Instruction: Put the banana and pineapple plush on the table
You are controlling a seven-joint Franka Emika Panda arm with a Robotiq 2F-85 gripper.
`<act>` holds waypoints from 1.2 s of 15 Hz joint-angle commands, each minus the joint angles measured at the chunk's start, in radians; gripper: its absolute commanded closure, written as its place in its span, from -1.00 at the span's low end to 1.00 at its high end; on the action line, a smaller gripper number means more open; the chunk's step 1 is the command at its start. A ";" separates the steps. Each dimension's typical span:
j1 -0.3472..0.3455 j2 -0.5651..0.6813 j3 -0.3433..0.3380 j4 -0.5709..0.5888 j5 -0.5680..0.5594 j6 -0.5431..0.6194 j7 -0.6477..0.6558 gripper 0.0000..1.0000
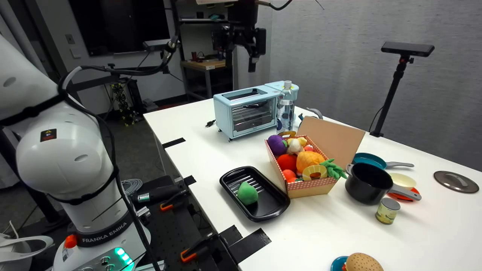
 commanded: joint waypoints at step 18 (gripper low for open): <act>-0.042 -0.046 -0.070 0.013 -0.013 -0.041 -0.019 -1.00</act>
